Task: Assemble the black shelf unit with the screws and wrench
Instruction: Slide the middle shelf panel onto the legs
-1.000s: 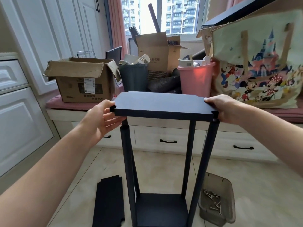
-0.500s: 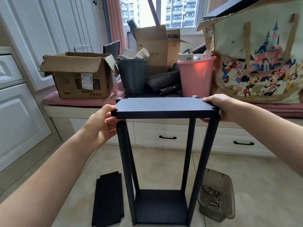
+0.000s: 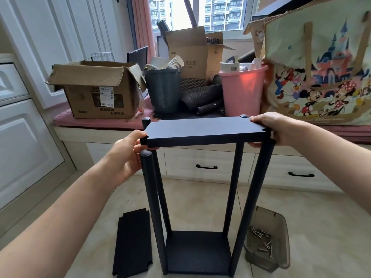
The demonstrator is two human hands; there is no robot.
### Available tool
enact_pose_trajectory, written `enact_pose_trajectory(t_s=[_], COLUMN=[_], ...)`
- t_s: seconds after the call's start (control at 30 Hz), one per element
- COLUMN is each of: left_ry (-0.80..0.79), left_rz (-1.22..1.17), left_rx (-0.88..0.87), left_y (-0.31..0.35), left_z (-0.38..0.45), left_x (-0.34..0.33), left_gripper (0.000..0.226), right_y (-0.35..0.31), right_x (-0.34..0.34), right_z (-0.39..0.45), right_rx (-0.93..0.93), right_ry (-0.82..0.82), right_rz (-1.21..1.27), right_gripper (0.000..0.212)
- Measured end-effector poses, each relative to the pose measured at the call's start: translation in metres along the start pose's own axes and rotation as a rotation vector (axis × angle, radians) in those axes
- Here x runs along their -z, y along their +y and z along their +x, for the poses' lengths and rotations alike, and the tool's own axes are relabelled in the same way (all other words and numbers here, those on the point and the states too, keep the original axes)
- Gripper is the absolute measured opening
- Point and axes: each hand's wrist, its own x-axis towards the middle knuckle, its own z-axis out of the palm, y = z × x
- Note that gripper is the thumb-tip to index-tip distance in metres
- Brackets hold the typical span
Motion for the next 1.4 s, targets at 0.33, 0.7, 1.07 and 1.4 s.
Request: enact_pose_trajectory(t_s=[0.33,0.7,1.07,1.4], left_ry=[0.019,0.008,0.051,0.030], left_rz=[0.068,0.061,0.004,0.069], left_rx=[-0.016,-0.024,0.005,0.000], left_y=[-0.019,-0.046,-0.076,-0.100], left_z=[0.000,0.005,0.009,0.014], left_x=[0.007,0.007,0.009,0.024], left_gripper=[0.013,0.023,0.019,0.027], right_y=[0.016,0.033,0.069,0.109], right_x=[-0.003,-0.004,-0.009,-0.015], right_z=[0.005,0.016,0.037,0.059], right_rx=[0.113,0.121,0.111,0.026], right_ry=[0.045,0.077,-0.001,-0.058], right_rz=[-0.006,-0.033,0.052,0.116], right_gripper=[0.023,0.034,0.031,0.027])
